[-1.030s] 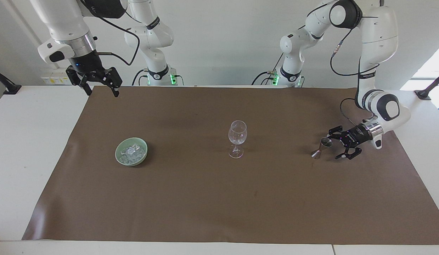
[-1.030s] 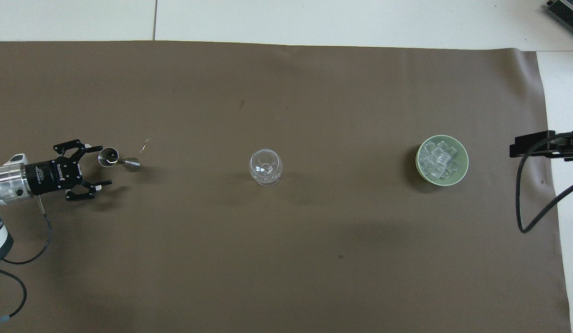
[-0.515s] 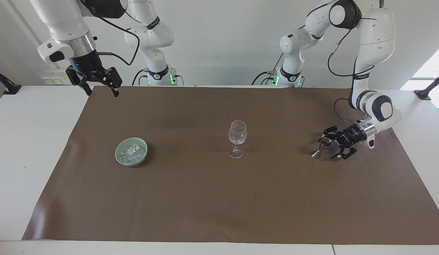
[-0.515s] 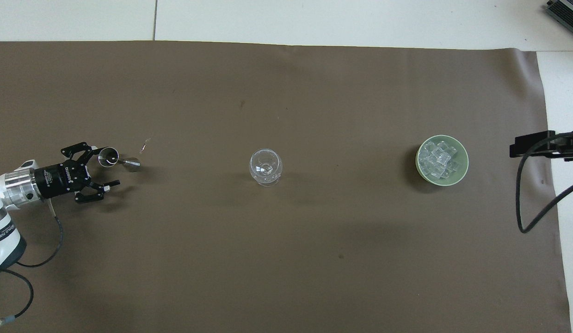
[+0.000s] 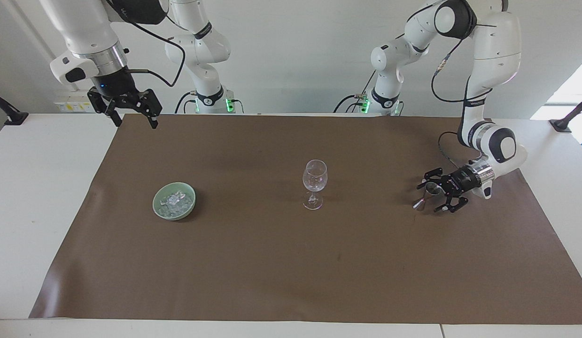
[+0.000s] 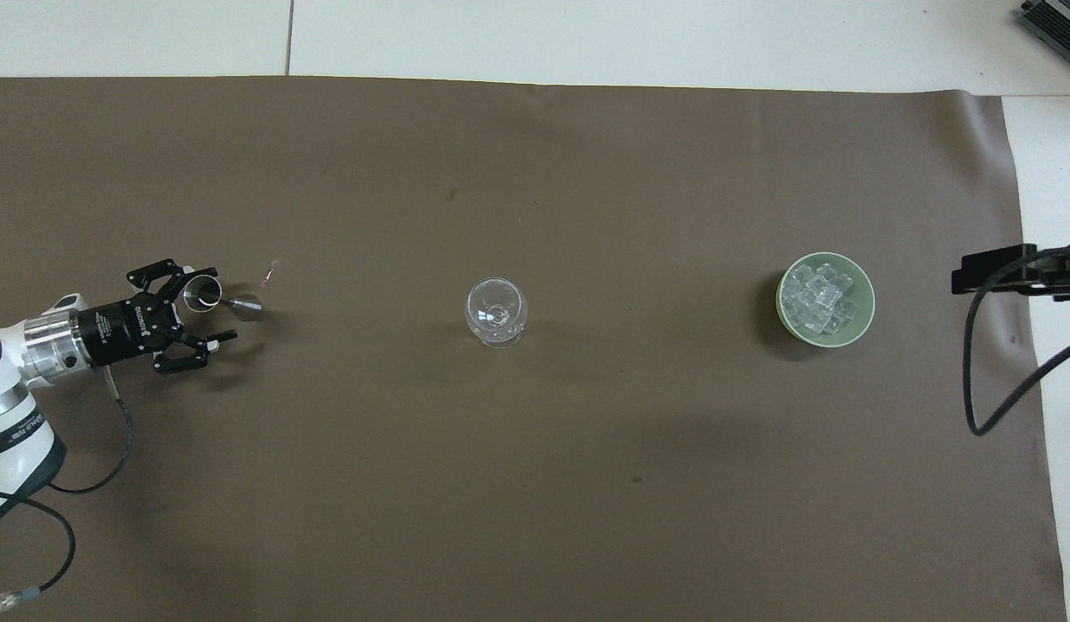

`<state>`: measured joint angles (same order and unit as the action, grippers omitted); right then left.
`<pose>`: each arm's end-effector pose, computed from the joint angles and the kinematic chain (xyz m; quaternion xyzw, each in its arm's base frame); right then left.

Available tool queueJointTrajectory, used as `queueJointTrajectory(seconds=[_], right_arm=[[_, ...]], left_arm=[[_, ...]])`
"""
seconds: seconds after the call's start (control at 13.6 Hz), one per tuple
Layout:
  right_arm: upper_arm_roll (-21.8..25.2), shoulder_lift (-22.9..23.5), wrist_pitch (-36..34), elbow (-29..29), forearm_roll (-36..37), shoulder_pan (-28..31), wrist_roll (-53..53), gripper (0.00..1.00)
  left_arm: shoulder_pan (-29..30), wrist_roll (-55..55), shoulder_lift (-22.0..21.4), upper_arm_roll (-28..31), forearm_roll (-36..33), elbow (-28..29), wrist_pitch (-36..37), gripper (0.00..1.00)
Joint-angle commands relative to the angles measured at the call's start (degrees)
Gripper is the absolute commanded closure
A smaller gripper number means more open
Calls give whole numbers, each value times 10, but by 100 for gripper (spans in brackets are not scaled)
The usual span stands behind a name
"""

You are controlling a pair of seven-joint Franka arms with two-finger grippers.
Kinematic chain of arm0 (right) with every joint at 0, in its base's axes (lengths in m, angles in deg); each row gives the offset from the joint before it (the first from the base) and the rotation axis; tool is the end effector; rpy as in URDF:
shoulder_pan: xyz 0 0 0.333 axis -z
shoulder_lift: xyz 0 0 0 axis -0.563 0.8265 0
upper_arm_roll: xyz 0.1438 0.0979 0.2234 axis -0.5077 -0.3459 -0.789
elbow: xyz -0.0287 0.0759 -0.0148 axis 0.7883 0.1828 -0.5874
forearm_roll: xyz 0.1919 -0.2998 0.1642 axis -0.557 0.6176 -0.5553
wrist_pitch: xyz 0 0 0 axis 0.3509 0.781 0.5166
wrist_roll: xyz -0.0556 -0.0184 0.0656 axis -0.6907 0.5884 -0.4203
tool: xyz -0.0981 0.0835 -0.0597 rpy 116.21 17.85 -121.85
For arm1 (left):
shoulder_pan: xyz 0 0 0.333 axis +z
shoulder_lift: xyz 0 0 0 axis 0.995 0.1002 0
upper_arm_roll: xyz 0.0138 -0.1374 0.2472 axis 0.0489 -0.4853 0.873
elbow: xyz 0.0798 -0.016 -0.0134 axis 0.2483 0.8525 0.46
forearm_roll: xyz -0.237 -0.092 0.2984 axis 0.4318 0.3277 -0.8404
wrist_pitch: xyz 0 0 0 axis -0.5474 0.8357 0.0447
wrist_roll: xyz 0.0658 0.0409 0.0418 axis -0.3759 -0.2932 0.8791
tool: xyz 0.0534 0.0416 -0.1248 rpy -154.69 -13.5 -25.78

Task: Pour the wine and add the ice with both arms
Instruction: 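Close the left gripper around the silver jigger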

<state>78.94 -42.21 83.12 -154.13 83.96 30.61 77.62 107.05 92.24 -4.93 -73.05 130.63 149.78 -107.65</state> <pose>0.5415 -0.0250 0.5660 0.9985 -0.0424 0.0333 0.0014 0.5354 0.0750 0.1829 0.4700 0.6529 -0.3508 0.4793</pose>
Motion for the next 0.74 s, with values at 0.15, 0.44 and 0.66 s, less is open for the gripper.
queueJointTrajectory(seconds=[0.15, 0.44, 0.66], right_arm=[[-1, -11, -7, -8, -8, 1, -14, 0], [-1, -11, -8, -8, -8, 1, -14, 0], [-1, -11, -8, -8, -8, 1, -14, 0]], left_arm=[[-3, -35, -18, 6, 18, 35, 8, 0], [-1, -58, -22, 6, 38, 51, 10, 0], [-2, -59, -22, 6, 55, 51, 15, 0]])
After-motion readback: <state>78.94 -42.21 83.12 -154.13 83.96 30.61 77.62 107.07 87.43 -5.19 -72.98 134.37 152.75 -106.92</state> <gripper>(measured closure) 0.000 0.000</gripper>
